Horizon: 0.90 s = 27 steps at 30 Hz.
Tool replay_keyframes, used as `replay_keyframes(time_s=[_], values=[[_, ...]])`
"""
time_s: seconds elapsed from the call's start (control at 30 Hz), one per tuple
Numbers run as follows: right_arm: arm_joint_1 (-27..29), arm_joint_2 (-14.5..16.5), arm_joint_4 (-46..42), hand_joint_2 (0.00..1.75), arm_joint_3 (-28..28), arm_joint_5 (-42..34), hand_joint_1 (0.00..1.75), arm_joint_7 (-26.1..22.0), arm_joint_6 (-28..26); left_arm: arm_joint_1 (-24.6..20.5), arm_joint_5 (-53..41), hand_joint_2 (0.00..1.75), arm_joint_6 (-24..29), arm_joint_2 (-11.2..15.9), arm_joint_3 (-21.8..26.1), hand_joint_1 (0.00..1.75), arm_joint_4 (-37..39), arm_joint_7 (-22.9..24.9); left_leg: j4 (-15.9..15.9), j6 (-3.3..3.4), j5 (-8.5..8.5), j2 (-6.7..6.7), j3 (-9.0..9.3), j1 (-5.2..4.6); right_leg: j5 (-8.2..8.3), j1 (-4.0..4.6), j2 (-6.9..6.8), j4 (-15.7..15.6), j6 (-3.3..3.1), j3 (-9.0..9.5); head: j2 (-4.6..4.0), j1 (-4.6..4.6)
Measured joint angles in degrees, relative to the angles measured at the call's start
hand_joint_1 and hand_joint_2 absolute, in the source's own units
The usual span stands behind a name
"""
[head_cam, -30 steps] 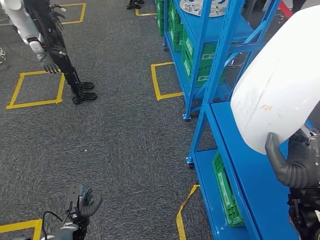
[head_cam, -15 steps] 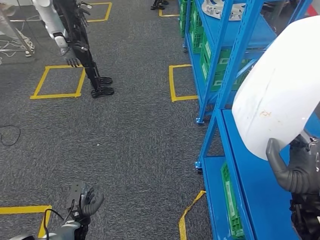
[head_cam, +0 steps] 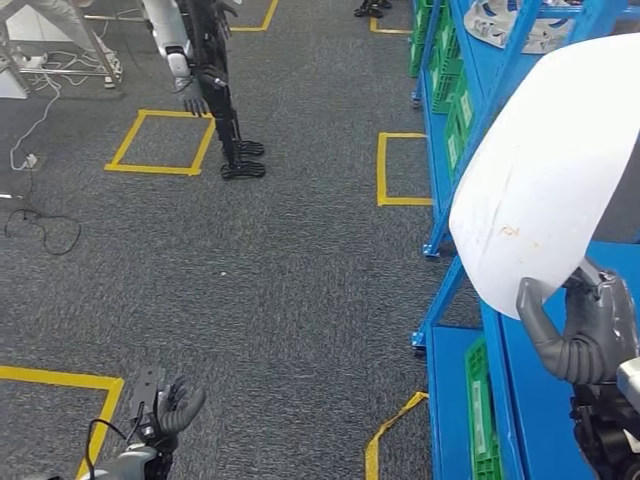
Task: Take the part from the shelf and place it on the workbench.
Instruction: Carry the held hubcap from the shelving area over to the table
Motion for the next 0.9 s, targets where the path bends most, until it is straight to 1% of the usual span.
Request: replay_keyframes(time_s=[0.03,0.07,0.1,0.13,0.17,0.2,0.23,0.27,0.3,0.33,0.37,0.4,0.43,0.47,0.5,0.53,0.57,0.6,0.63,0.67,0.7,0.73,0.77,0.8,0.83,0.87,0.9], values=[[0.0,0.0,0.0,1.75,0.0,0.1,1.75,0.0,0.1,0.1,0.0,1.75,0.0,0.0,0.0,0.0,0.0,0.0,-0.2,0.28,0.04,-0.54,0.16,0.14,-0.65,-0.13,0.64,0.8,0.29,-0.24,0.0,0.08],[0.0,0.1,-0.1,1.75,0.0,0.2,1.75,0.1,0.1,0.0,0.0,1.75,0.0,0.0,0.0,0.0,0.0,0.0,-0.3,0.58,0.1,-1.05,0.34,0.31,-1.8,-0.25,1.76,2.5,0.56,-0.95,0.0,0.22],[0.0,0.1,-0.2,1.75,0.0,0.3,1.75,0.1,0.2,0.0,0.0,1.75,0.0,0.0,0.0,0.0,0.0,0.0,-0.4,0.83,0.12,-1.6,0.51,0.45,-3.48,-0.41,3.19,5.7,0.79,-2.37,0.0,0.39],[0.1,0.2,-0.2,1.75,0.0,0.3,1.75,0.1,0.3,-0.1,-0.1,1.75,0.0,0.0,0.0,0.0,0.0,0.0,-0.4,1.03,0.08,-2.18,0.56,0.45,-5.38,-0.45,4.37,9.9,0.94,-4.29,0.0,0.59],[0.1,0.2,-0.3,1.75,-0.1,0.4,1.75,0.2,0.3,-0.2,-0.1,1.75,0.0,-0.1,0.0,0.0,0.0,0.0,-0.4,1.13,0.05,-2.8,0.6,0.44,-6.96,-0.47,4.96,14.1,1.06,-6.4,0.0,0.72],[0.2,0.2,-0.3,1.75,-0.1,0.4,1.75,0.2,0.3,-0.1,-0.1,1.75,0.0,-0.1,0.0,0.0,0.0,0.0,-0.4,1.17,0.02,-3.5,0.66,0.43,-7.72,-0.49,5.22,17.2,1.13,-8.14,0.0,0.75],[0.3,0.2,-0.3,1.75,-0.1,0.4,1.75,0.3,0.3,-0.1,-0.1,1.75,0.0,-0.2,0.0,0.0,0.0,0.0,-0.3,1.18,-0.02,-4.27,0.75,0.42,-7.23,-0.51,5.33,18.1,1.14,-8.87,0.0,0.78],[0.3,0.2,-0.3,1.75,0.0,0.4,1.75,0.3,0.3,0.0,-0.1,1.75,0.0,-0.2,0.0,0.0,0.0,0.0,-0.3,1.14,-0.07,-5.03,0.91,0.43,-5.56,-0.54,5.45,16.5,1.07,-8.42,0.0,0.79],[0.3,0.2,-0.3,1.75,-0.1,0.4,1.75,0.3,0.3,0.0,-0.1,1.75,0.0,-0.2,0.0,0.0,0.0,0.0,-0.3,1.05,-0.16,-5.8,1.11,0.46,-3.07,-0.59,5.83,12.8,0.94,-6.98,0.0,0.81],[0.3,0.2,-0.3,1.75,-0.1,0.4,1.75,0.3,0.4,0.0,-0.1,1.75,0.0,-0.3,0.0,0.0,0.0,0.0,-0.3,0.92,-0.26,-6.52,1.23,0.51,-0.77,-0.7,7.06,8.4,0.77,-5.11,0.0,0.86],[0.3,0.2,-0.3,1.75,-0.1,0.5,1.75,0.3,0.4,-0.1,-0.1,1.75,0.0,-0.3,0.0,0.0,0.0,0.0,-0.1,0.72,-0.32,-7.18,1.18,0.5,0.79,-0.85,8.39,4.6,0.63,-3.4,0.0,0.87],[0.3,0.2,-0.3,1.75,-0.1,0.5,1.75,0.3,0.4,-0.1,-0.1,1.75,0.0,-0.3,0.0,0.0,0.0,0.0,0.0,0.43,-0.28,-7.81,0.92,0.57,1.52,-0.92,9.51,2.0,0.51,-2.24,0.0,0.9],[0.3,0.2,-0.3,1.75,-0.1,0.5,1.75,0.3,0.4,-0.1,-0.1,1.75,0.0,-0.3,0.0,0.0,0.0,0.0,0.1,0.12,-0.18,-8.41,0.55,0.67,1.51,-0.92,10.24,0.8,0.4,-1.71,0.0,0.91],[0.3,0.2,-0.3,1.75,-0.1,0.5,1.75,0.3,0.4,0.0,-0.1,1.75,0.0,-0.3,0.0,0.0,0.0,0.0,0.1,-0.24,-0.02,-9.04,0.23,0.77,1.41,-0.84,9.99,0.5,0.29,-1.51,0.0,0.89],[0.2,0.2,-0.4,1.75,-0.1,0.5,1.75,0.4,0.5,0.1,-0.1,1.75,0.0,-0.3,0.0,0.0,0.0,0.0,0.0,-0.57,0.05,-9.42,0.04,0.86,1.45,-0.9,9.4,0.2,0.06,-1.35,0.0,0.87],[0.2,0.2,-0.4,1.75,-0.1,0.5,1.75,0.4,0.5,0.2,-0.1,1.75,0.0,-0.2,0.0,0.0,0.0,0.0,0.4,-0.82,-0.25,-8.82,-0.15,0.8,1.57,-0.98,8.74,-0.1,-0.26,-1.12,0.0,0.78],[0.1,0.2,-0.4,1.75,-0.1,0.5,1.75,0.3,0.5,0.2,-0.1,1.75,0.0,-0.2,0.0,0.0,0.0,0.0,1.7,-1.03,-1.08,-7.61,-0.78,0.73,1.7,-1.08,8.01,-0.4,-0.62,-0.87,0.0,0.53],[0.1,0.3,-0.4,1.75,-0.1,0.5,1.75,0.3,0.5,0.1,0.0,1.75,0.0,-0.1,0.0,0.0,0.0,0.0,4.5,-1.2,-2.58,-5.97,-2.14,0.66,1.78,-1.17,7.2,-0.7,-0.93,-0.66,0.0,0.27],[0.1,0.3,-0.4,1.75,-0.1,0.5,1.75,0.4,0.5,-0.1,0.0,1.75,0.0,-0.1,0.0,0.0,0.0,0.0,8.3,-1.38,-4.45,-4.34,-4.13,0.67,1.77,-1.06,6.39,-0.8,-1.15,-0.6,0.0,0.03],[0.1,0.3,-0.4,1.75,-0.1,0.5,1.75,0.4,0.6,-0.1,0.0,1.75,0.0,-0.1,0.0,0.0,0.0,0.0,12.7,-1.58,-6.23,-3.48,-6.44,0.79,1.71,-1.0,5.59,-0.8,-1.27,-0.62,0.0,-0.16],[0.1,0.3,-0.4,1.75,-0.1,0.5,1.75,0.4,0.6,-0.1,0.1,1.75,0.0,-0.1,0.0,0.0,0.0,0.0,16.3,-1.79,-7.34,-3.05,-8.37,0.91,1.65,-0.97,4.81,-0.8,-1.3,-0.64,0.0,-0.2],[0.1,0.3,-0.4,1.75,-0.1,0.5,1.75,0.4,0.6,0.0,0.1,1.75,0.0,-0.2,0.0,0.0,0.0,0.0,17.8,-1.97,-7.36,-2.85,-9.29,1.05,1.57,-0.99,4.11,-0.8,-1.29,-0.64,0.0,-0.21],[0.1,0.3,-0.4,1.75,-0.1,0.5,1.75,0.4,0.6,0.1,0.1,1.75,0.0,-0.2,0.0,0.0,0.0,0.0,17.0,-2.11,-6.32,-2.65,-8.98,1.18,1.48,-1.03,3.47,-0.8,-1.21,-0.59,0.0,-0.27],[0.1,0.3,-0.4,1.75,-0.1,0.5,1.75,0.4,0.6,0.1,0.1,1.75,0.1,-0.2,0.0,0.0,0.0,0.0,14.0,-2.18,-4.47,-2.32,-7.46,1.28,1.36,-1.09,2.86,-0.8,-1.06,-0.47,0.0,-0.33],[0.1,0.3,-0.4,1.75,-0.1,0.5,1.75,0.3,0.6,0.1,0.0,1.75,0.1,-0.2,0.0,0.0,0.0,0.0,9.6,-2.17,-2.39,-1.31,-5.12,1.33,1.18,-1.08,2.29,-0.8,-0.81,-0.29,0.0,-0.47],[0.1,0.3,-0.4,1.75,-0.1,0.5,1.75,0.3,0.6,0.0,0.0,1.75,0.2,-0.1,0.0,0.0,0.0,0.0,5.3,-2.08,-0.88,-0.23,-2.9,1.21,0.93,-0.91,1.74,-0.7,-0.46,-0.16,0.0,-0.71],[0.2,0.3,-0.4,1.75,-0.1,0.5,1.75,0.3,0.7,-0.2,-0.1,1.75,0.3,-0.1,0.0,0.0,0.0,0.1,2.3,-1.83,0.03,0.55,-1.34,1.09,0.7,-0.73,1.2,-0.6,-0.12,-0.04,0.0,-0.78]])
